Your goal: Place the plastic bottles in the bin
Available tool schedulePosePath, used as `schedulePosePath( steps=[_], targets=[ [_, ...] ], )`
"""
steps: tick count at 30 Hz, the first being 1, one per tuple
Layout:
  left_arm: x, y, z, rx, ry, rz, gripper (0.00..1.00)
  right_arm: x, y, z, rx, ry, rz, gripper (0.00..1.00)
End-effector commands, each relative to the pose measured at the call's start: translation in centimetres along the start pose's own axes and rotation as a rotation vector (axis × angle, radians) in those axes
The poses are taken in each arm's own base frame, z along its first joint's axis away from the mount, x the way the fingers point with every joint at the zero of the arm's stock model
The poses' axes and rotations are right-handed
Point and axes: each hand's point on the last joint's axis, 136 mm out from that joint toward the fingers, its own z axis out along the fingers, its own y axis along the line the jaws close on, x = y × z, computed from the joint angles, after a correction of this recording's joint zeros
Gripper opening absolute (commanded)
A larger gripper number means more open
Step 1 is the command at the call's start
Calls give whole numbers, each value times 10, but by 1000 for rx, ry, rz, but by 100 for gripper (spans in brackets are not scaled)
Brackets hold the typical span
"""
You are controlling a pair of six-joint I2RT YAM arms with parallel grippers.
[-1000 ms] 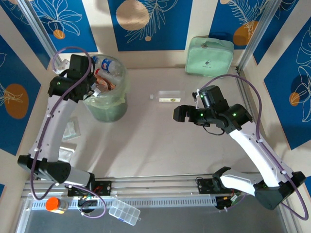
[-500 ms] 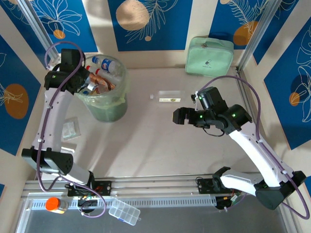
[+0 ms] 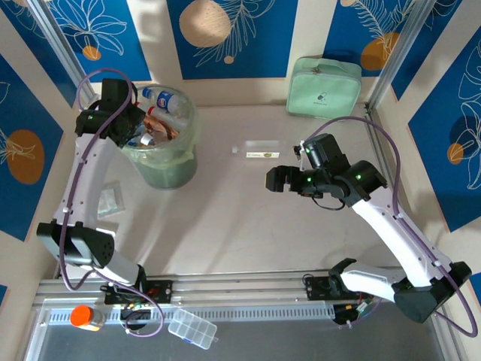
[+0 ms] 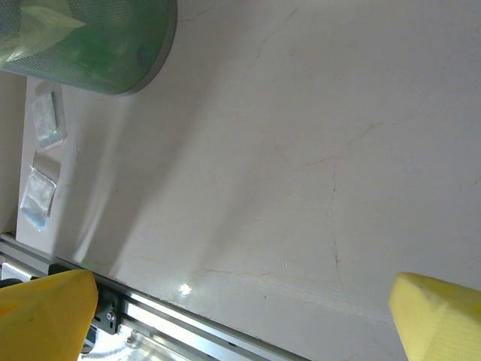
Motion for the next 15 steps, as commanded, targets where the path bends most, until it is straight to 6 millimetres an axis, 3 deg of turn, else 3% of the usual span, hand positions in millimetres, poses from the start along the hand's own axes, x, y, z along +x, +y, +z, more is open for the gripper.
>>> schedulePosePath(
  steps=[1, 3, 7, 11, 15],
  targets=[
    [-21, 8, -17, -38, -66, 40, 78, 4, 2, 4, -7, 18, -11, 100],
    [-24, 9, -21, -41, -75, 44, 86, 3, 3, 4, -8, 18, -15, 100],
    [-30, 10, -32, -32, -90, 36, 87, 3, 2, 3, -3, 18, -18, 99],
    [-47, 1, -43, 20, -175, 113, 78, 3, 2, 4, -3, 18, -23, 99],
    [-56, -1, -34, -15, -233, 212, 65, 3, 2, 6, -5, 27, -23, 99]
  ],
)
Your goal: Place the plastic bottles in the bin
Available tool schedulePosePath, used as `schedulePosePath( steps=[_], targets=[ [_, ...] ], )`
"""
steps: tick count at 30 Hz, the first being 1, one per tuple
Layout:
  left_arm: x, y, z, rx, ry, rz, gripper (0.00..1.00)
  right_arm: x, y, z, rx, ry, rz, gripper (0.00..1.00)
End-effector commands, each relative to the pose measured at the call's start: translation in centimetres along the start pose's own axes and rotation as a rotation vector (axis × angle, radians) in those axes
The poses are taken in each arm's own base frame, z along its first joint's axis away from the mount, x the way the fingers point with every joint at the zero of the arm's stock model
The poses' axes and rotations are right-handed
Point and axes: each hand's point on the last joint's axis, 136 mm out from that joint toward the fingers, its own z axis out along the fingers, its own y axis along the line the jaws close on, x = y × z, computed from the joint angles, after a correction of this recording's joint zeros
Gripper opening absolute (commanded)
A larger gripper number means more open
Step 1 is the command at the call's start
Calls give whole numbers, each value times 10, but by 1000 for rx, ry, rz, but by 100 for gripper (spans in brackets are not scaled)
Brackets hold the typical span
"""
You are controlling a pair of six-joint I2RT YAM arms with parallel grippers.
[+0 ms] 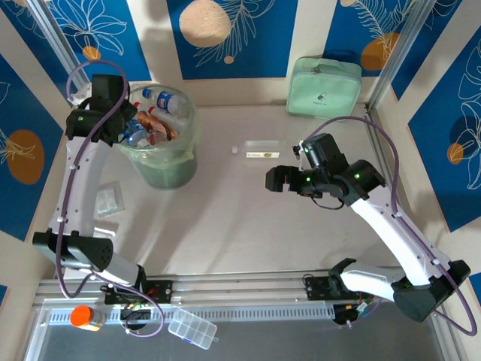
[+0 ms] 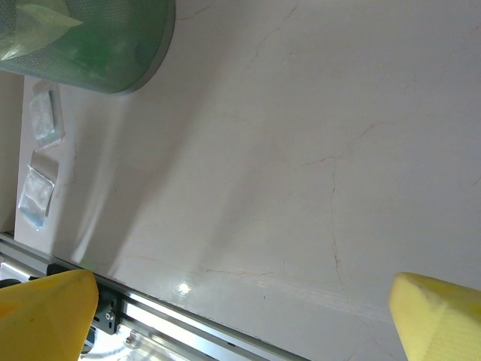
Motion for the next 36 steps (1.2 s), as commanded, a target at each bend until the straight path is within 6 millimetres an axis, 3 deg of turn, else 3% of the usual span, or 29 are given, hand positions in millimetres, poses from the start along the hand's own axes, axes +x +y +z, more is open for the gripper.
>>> schedulePosePath(
  steps=[1, 4, 6, 10, 14, 19, 24, 28, 30, 36],
  targets=[
    [-18, 0, 3, -11, -85, 89, 61, 3, 3, 4, -10, 20, -24, 99],
    [-3, -7, 19, 18, -40, 84, 44, 2, 4, 3, -10, 20, -31, 99],
    [12, -9, 32, 24, 9, 78, 39, 1, 3, 3, -7, 19, -34, 99],
    [36, 0, 51, -8, 78, 70, 37, 1, 3, 2, -8, 18, -37, 99],
    [38, 8, 49, -28, 80, 66, 36, -3, 2, -3, -5, 0, -50, 99],
    [13, 3, 24, 4, 11, 77, 45, -18, 6, -7, -18, -35, -72, 99],
    [2, -10, -14, 73, -39, 76, 59, -53, 9, 2, -11, -143, -68, 99],
    [26, -37, -52, 188, -43, 149, 66, -80, 7, 22, 4, -194, -38, 99],
    [42, -49, -73, 240, -31, 219, 68, -95, -5, 39, 44, -180, 57, 99],
    [81, -49, -118, 421, 65, 306, 69, -133, -39, 92, 90, -156, 499, 99]
  ],
)
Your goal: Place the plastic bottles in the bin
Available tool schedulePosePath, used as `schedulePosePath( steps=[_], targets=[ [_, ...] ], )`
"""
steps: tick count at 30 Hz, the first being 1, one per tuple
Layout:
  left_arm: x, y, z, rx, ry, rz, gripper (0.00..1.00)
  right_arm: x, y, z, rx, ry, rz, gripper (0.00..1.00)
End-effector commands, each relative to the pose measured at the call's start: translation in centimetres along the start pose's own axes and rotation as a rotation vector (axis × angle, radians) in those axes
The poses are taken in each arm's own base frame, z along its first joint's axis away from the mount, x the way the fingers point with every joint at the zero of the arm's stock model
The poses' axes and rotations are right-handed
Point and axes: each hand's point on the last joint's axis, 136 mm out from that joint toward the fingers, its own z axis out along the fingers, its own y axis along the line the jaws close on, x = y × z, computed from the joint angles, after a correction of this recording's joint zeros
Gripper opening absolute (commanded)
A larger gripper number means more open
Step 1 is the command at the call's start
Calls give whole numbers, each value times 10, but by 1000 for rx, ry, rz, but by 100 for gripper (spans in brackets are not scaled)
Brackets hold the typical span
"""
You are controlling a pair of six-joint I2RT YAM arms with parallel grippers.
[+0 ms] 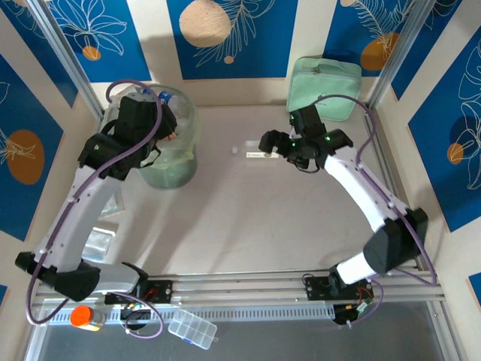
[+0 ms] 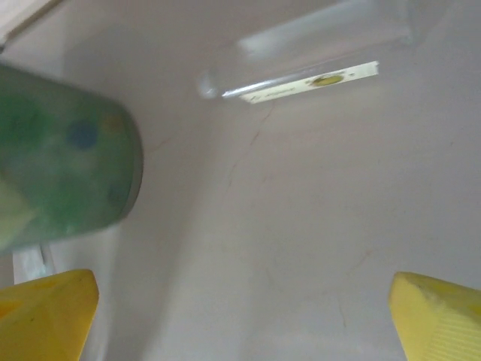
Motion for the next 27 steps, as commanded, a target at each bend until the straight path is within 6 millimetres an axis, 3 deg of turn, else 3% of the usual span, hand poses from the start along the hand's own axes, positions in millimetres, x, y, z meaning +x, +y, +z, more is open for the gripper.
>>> schedulePosePath(
  steps=[1, 5, 9, 12, 18, 27],
  targets=[
    [17, 8, -24, 62, 53, 44, 70, -23, -8, 22, 51, -24, 330, 100],
    [38, 29, -49, 77, 134, 82, 76, -20, -37, 62, 249, 49, 693, 99],
    [51, 41, -74, 143, 167, 78, 82, -33, -37, 94, 290, 35, 850, 100],
    [60, 39, -92, 245, 187, 70, 82, -41, -42, 114, 328, 31, 965, 99],
    [70, 35, -117, 369, 220, 68, 83, -48, -62, 151, 435, 46, 1111, 99],
    [66, 38, -131, 401, 197, 91, 85, -55, -82, 192, 450, 34, 1171, 99]
  ],
)
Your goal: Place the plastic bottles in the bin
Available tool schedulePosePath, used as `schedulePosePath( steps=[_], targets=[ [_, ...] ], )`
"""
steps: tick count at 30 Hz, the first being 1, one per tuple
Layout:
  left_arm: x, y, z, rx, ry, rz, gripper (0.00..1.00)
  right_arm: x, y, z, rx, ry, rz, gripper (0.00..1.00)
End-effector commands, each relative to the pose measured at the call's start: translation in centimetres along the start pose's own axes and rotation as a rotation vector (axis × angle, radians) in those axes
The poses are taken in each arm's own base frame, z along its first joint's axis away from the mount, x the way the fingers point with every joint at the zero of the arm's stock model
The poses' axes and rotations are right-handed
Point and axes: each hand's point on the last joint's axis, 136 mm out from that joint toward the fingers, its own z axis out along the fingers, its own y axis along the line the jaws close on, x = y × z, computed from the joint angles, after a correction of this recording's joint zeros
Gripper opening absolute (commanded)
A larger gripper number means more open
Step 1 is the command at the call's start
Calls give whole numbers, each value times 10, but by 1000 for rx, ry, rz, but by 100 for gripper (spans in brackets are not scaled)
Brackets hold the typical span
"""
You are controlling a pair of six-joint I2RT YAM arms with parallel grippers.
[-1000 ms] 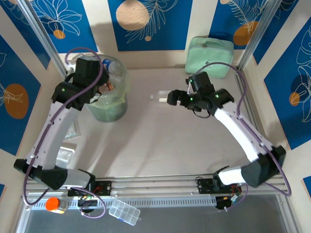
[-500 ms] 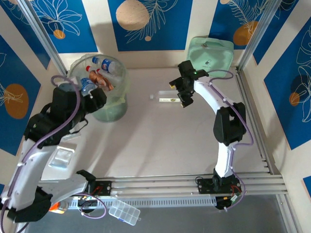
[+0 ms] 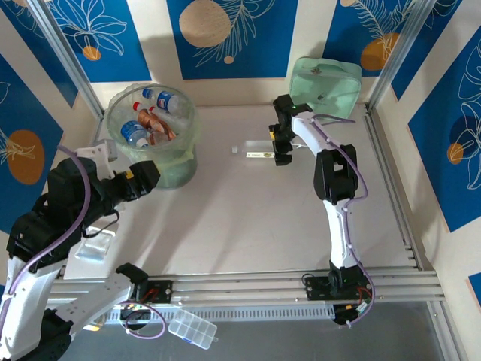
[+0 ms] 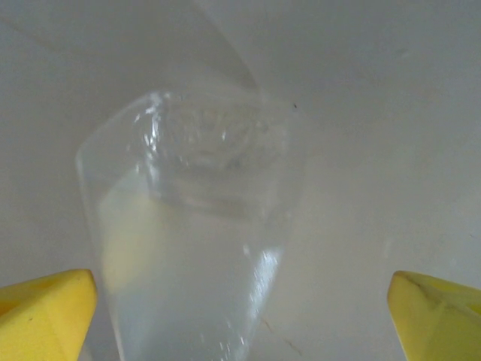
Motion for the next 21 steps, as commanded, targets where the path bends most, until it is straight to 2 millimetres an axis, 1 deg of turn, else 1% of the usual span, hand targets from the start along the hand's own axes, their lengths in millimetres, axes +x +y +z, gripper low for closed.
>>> schedulePosePath(
  steps=[1, 4, 9, 12, 13, 15, 17, 21],
  targets=[
    [5, -4, -4, 30, 22, 41, 85, -4, 3, 10, 17, -7, 55, 98],
    [6, -4, -4, 24, 31, 52, 85, -4, 4, 21, 17, 4, 45, 93],
    [8, 4, -9, -10, 40, 76, 84, 4, 10, 26, -14, 18, 7, 78],
    [10, 7, -10, -25, 49, 80, 84, 6, 11, 24, -20, 32, -8, 65],
    [11, 7, -10, -28, 51, 83, 84, 6, 11, 22, -24, 36, -16, 62],
    [11, 9, -9, -35, 56, 95, 85, 7, 13, 17, -36, 42, -32, 60],
    [11, 10, -8, -46, 62, 117, 85, 7, 15, 8, -53, 45, -59, 55],
    [11, 6, -6, -33, 78, 172, 88, 9, 18, -17, -96, 53, -150, 55]
  ],
)
